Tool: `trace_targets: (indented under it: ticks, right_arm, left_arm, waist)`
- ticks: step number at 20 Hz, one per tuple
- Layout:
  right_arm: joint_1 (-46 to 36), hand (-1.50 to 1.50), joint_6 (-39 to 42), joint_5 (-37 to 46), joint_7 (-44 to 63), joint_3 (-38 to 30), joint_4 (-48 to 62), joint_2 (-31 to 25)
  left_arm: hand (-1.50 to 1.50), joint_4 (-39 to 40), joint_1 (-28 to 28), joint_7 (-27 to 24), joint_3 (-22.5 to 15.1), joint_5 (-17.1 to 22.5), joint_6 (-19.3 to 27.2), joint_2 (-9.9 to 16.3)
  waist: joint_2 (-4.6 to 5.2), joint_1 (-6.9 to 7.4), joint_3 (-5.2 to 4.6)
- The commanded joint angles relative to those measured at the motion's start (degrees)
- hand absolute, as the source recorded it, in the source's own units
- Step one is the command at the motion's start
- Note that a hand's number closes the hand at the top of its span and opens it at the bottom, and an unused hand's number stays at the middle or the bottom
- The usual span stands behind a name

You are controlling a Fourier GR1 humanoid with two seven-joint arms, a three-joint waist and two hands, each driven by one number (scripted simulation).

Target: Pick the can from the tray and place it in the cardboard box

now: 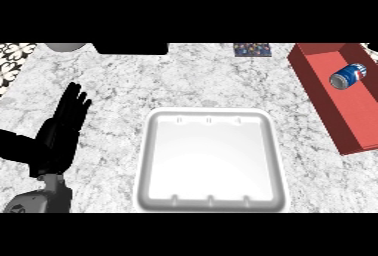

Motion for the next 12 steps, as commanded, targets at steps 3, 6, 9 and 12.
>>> trace_targets:
  ticks: [3, 6, 9, 12]
  right_arm:
    - [4.9, -1.50, 0.8, -6.4, -6.3, -3.7, 0.5, -1.4]
    - [7.1, -1.50, 3.8, -9.3, -7.9, -5.0, 0.6, -4.5]
    - [8.8, -1.50, 3.9, -9.8, -11.1, -4.3, 3.4, -5.6]
    - [10.2, -1.50, 8.5, -11.7, -12.5, -6.0, 6.4, -10.7]
  left_arm:
    - [0.00, 3.3, -2.7, 0.3, 0.7, -0.1, 0.3, 0.2]
    - [0.00, 1.7, -1.4, -0.1, -0.7, -1.1, 1.1, -1.1]
    - [0.00, 0.2, -2.4, 2.5, 1.3, 1.5, -0.4, 0.8]
    - [0.00, -2.9, 1.5, 1.2, -2.8, -2.8, 2.2, -2.0]
  waist:
    - [-0.07, -0.43, -0.07]
    - [-0.13, -0.36, -0.07]
    - [-0.05, -0.02, -0.06]
    - [0.09, 0.39, 0.01]
